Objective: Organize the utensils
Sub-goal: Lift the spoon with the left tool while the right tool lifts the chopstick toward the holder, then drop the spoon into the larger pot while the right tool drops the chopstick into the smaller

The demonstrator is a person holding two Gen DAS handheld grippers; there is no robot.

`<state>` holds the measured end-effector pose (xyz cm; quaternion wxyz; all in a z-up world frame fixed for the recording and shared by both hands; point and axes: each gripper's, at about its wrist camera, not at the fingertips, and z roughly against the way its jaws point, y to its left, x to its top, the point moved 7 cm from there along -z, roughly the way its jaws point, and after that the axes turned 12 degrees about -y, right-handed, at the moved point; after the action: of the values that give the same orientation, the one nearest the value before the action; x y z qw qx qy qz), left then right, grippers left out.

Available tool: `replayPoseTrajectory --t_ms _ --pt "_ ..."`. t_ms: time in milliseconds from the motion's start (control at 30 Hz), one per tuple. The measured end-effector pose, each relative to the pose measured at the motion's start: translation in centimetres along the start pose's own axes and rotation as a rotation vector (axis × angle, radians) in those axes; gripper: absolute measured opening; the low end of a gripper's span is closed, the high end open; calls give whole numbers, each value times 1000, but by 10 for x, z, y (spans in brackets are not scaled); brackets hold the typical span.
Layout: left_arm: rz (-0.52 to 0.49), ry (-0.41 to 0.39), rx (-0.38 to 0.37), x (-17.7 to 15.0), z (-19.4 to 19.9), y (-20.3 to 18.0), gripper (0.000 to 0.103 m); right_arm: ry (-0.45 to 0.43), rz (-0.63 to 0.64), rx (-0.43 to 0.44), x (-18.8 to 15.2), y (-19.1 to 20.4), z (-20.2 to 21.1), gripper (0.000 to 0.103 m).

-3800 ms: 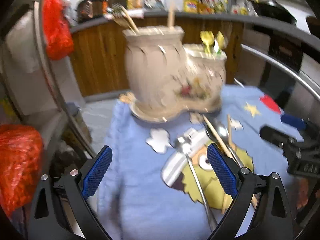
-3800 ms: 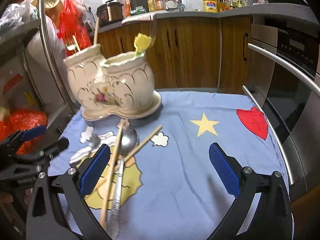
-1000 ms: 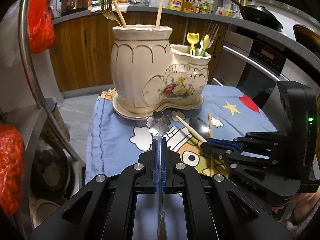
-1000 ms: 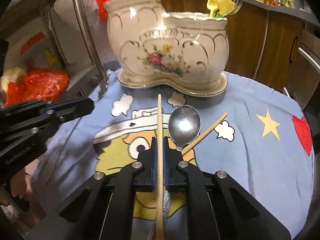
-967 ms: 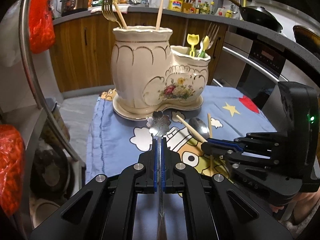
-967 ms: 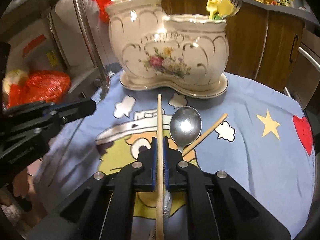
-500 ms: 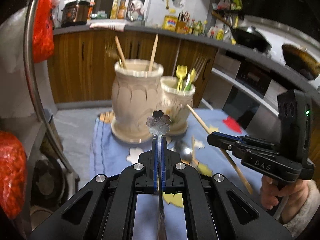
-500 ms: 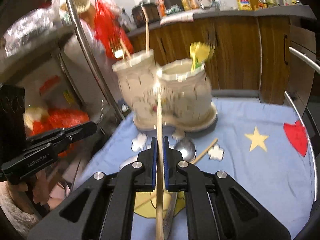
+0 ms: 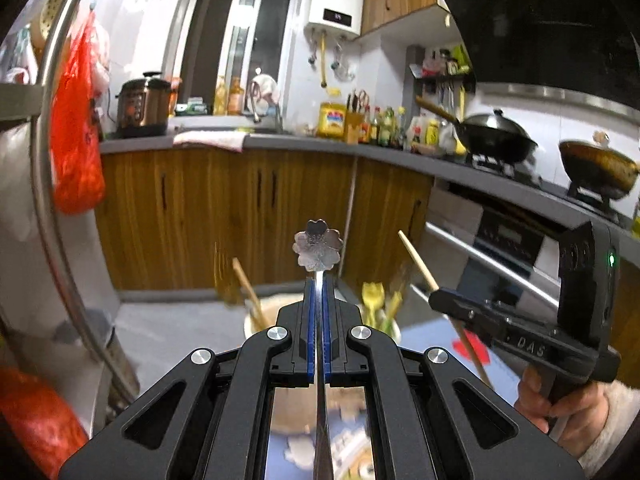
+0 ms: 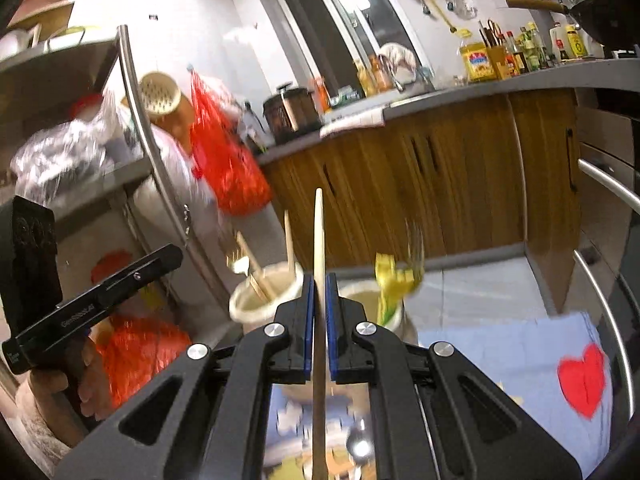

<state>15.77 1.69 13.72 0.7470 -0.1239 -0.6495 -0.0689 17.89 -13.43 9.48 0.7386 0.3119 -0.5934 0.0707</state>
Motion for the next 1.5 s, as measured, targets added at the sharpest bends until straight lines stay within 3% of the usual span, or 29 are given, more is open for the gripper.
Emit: replayPoseTrajectory --t_ms 367,600,967,1233,1500 --pt "13 -115 55 36 -65 24 3 -121 -28 -20 32 -20 -75 6" --pt "5 -165 84 31 -85 32 3 -194 4 -30 35 -24 -93 6" --pt "-20 -179 102 13 -92 38 3 -272 96 -89 27 -20 -97 6" --pt "1 -211 88 6 -83 42 3 -309 239 -99 16 -7 -98 6" --pt "31 -207 55 1 -72 47 3 -252 239 -60 1 -10 -95 6"
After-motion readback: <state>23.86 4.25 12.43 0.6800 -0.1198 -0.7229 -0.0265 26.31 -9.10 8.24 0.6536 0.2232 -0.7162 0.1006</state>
